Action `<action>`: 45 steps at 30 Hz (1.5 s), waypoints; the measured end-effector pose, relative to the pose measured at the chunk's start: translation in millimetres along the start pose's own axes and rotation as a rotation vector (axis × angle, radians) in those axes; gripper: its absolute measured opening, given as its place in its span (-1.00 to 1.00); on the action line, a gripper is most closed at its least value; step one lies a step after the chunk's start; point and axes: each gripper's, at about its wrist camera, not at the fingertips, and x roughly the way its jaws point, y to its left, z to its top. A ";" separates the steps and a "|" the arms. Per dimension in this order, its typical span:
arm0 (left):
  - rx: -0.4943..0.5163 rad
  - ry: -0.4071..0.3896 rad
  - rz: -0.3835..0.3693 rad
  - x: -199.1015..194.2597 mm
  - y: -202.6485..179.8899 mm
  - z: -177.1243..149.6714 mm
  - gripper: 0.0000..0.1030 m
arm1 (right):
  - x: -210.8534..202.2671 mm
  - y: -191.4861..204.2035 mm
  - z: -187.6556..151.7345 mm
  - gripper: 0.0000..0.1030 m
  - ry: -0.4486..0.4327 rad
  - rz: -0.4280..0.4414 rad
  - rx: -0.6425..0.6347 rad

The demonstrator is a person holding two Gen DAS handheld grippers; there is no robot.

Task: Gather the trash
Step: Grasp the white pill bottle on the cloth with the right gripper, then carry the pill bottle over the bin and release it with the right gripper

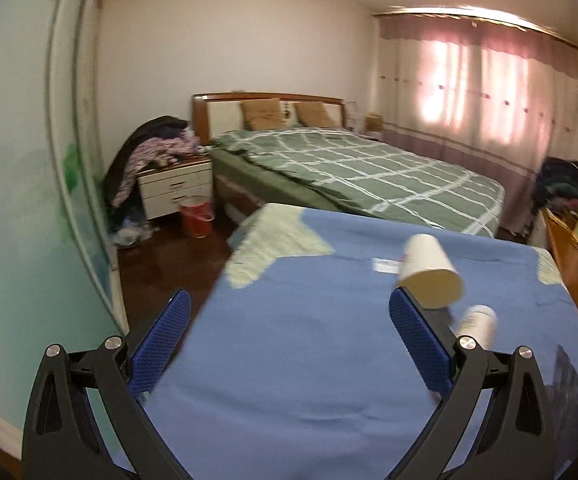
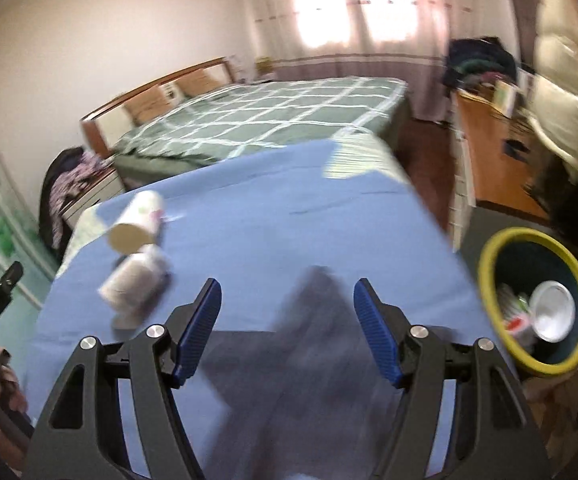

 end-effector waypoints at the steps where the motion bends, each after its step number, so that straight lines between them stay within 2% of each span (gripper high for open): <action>1: -0.009 -0.007 0.014 0.9 7.4 -0.7 0.90 | 5.1 13.0 1.3 0.27 0.005 0.018 -0.016; 4: -0.035 -0.025 0.068 3.4 20.7 -4.1 0.90 | 22.9 54.2 3.8 0.35 0.033 0.061 -0.069; 7: -0.067 -0.007 0.061 6.5 29.7 -8.8 0.90 | 42.2 90.0 4.9 0.35 0.059 0.091 -0.102; 10: -0.083 -0.003 0.075 5.2 30.0 -11.8 0.90 | 58.8 114.6 7.2 0.39 0.070 0.073 -0.112; 16: -0.117 0.010 0.076 3.4 36.5 -17.2 0.90 | 96.3 135.4 5.4 0.41 0.137 0.007 -0.075; 19: -0.106 0.011 0.071 1.8 32.9 -18.0 0.90 | 110.7 137.1 -0.3 0.41 0.160 -0.034 -0.059; 23: -0.088 0.006 0.060 -2.2 28.3 -19.1 0.90 | 122.0 143.8 -8.7 0.37 0.184 -0.043 -0.059; 25: -0.088 0.004 0.059 -4.1 28.3 -20.4 0.90 | 124.1 142.5 -11.9 0.22 0.192 -0.037 -0.058; 27: -0.092 0.006 0.055 -4.7 28.1 -18.4 0.90 | 122.9 140.1 -13.6 -0.08 0.191 -0.030 -0.067; 28: -0.093 0.008 0.054 -4.9 28.3 -18.7 0.90 | 120.2 138.8 -14.3 -0.13 0.189 -0.027 -0.071; 39: -0.079 0.012 0.043 -6.9 23.1 -18.8 0.90 | 64.1 79.9 -24.1 -0.13 0.113 0.036 -0.049; 45: -0.069 0.009 0.043 -6.2 20.5 -19.2 0.90 | 31.7 22.7 -25.2 -0.13 0.053 -0.035 0.009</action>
